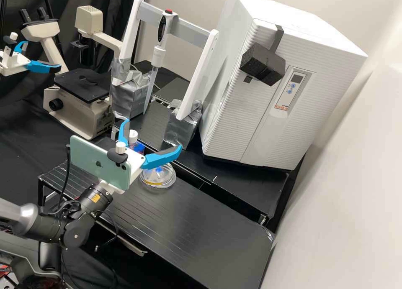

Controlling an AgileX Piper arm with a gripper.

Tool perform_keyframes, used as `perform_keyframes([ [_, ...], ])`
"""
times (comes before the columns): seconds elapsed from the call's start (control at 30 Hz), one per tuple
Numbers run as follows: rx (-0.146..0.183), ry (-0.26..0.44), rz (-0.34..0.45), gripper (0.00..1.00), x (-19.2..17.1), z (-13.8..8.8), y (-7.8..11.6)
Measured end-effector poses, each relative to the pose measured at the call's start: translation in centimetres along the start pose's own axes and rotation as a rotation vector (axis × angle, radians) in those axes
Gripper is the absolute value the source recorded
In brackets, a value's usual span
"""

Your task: Close the lid

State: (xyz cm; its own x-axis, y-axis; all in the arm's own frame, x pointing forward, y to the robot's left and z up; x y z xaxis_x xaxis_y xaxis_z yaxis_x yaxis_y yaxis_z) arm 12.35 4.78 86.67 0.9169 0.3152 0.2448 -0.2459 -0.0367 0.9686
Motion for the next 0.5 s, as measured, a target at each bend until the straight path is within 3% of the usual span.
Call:
perform_keyframes([
  [0.13, 0.115, 0.057, 0.009, 1.00, 0.41, -0.69, -0.41],
  [0.17, 0.131, 0.065, 0.001, 1.00, 0.49, -0.78, -0.56],
  [0.27, 0.156, 0.080, -0.013, 1.00, 0.59, -0.96, -0.82],
  [0.5, 0.171, 0.069, -0.027, 1.00, 0.74, -0.73, -1.04],
])
